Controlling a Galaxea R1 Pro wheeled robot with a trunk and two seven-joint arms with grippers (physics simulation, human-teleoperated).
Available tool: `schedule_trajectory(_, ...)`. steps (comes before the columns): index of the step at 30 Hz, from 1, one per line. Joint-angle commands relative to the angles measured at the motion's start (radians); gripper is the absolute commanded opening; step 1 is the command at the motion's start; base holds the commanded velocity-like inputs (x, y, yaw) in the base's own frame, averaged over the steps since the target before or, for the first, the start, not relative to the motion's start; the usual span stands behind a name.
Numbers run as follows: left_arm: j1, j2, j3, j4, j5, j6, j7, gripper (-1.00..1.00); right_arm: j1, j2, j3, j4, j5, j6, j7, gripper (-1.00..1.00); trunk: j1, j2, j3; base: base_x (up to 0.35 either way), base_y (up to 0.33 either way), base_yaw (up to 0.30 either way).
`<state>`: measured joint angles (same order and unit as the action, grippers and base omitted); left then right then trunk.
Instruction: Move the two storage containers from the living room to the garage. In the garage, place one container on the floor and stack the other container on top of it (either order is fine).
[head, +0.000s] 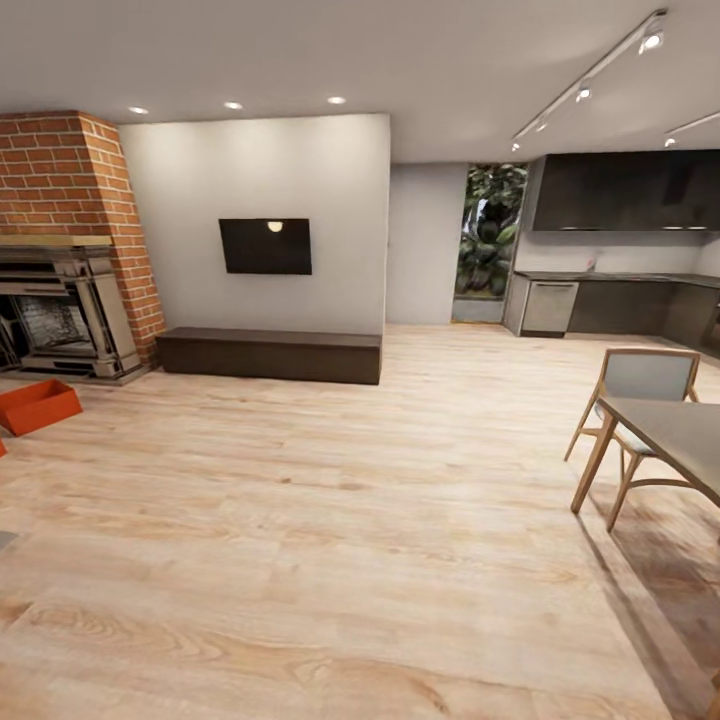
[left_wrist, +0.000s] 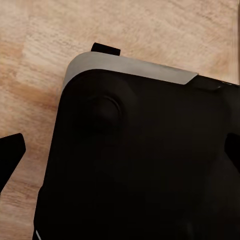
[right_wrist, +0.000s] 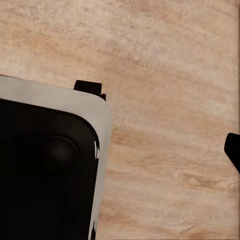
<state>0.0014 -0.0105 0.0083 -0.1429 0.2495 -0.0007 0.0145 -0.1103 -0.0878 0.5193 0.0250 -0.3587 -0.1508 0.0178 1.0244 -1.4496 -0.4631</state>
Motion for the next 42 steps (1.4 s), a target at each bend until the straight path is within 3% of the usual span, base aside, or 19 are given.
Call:
schedule_trajectory(1, 0.000, 0.000, 0.001, -0.001, 0.005, 0.000, 0.001, 1.00, -0.001, 0.000, 0.008, 0.003, -0.009, -0.005, 0.002, 1.00, 0.001, 0.000, -0.001, 0.334, 0.000, 0.000)
schedule_trajectory(35, 0.000, 0.000, 0.000, 0.000, 0.004, 0.000, 0.002, 1.00, -0.001, 0.000, 0.010, 0.003, -0.009, -0.004, 0.002, 1.00, 0.001, 0.000, -0.001, 0.334, 0.000, 0.000)
schedule_trajectory(42, 0.000, 0.000, 0.001, 0.000, 0.005, 0.000, 0.002, 1.00, -0.001, 0.000, 0.009, 0.003, -0.009, -0.005, 0.001, 1.00, 0.001, 0.000, -0.001, 0.334, 0.000, 0.172)
